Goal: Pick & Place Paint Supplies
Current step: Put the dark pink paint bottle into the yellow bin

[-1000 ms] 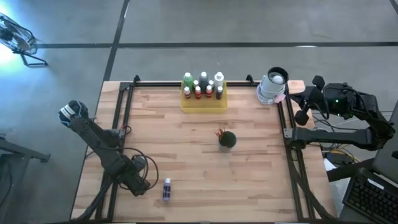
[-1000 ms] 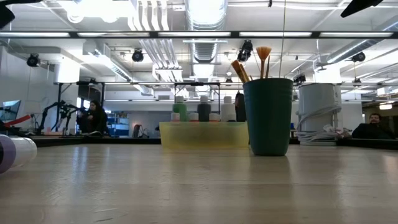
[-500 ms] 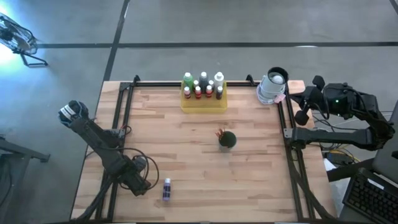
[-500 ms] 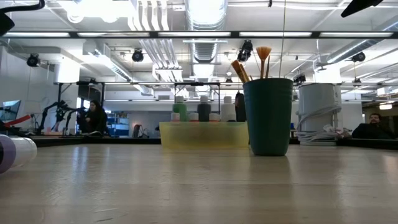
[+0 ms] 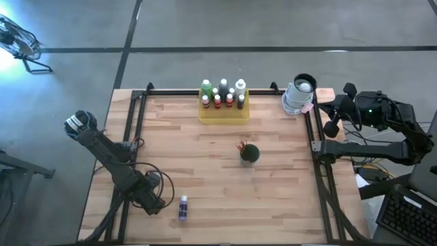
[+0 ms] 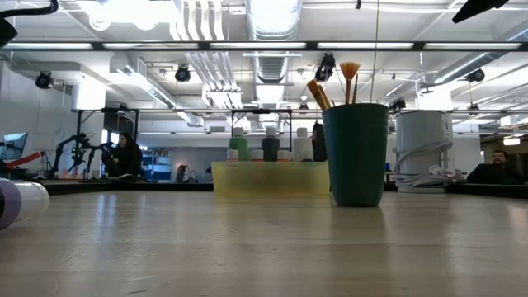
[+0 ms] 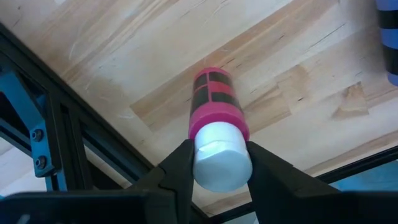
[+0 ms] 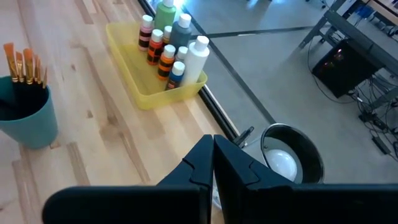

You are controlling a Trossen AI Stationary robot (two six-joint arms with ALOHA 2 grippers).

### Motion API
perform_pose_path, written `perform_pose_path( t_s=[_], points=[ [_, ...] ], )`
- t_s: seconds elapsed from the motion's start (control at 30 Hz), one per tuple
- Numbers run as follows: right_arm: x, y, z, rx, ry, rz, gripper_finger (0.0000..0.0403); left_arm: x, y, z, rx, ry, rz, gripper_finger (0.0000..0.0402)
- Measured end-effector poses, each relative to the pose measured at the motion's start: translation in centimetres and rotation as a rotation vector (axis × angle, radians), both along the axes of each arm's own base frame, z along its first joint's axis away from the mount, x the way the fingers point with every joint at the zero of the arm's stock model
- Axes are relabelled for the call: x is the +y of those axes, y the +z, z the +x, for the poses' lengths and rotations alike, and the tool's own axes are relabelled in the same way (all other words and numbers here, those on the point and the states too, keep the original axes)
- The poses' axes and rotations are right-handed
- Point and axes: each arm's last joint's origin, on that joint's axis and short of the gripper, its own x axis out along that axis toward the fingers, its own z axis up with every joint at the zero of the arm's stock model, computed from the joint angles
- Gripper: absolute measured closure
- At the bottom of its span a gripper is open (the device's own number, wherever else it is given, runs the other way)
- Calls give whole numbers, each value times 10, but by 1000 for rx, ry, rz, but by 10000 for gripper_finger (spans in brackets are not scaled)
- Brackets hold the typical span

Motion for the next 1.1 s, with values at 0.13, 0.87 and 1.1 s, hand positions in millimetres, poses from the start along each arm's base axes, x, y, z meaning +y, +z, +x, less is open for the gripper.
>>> perform_pose_path(
  t_s=[0.13,0.87,1.1],
  points=[
    [0,0,0,-2,-1,2,394,0,0,0,0,0,0,279],
    [0,0,0,-3,1,0,394,21,15,29,-94,13,-27,279],
    [0,0,0,-3,1,-1,394,58,30,60,-221,-39,-20,279]
  ],
)
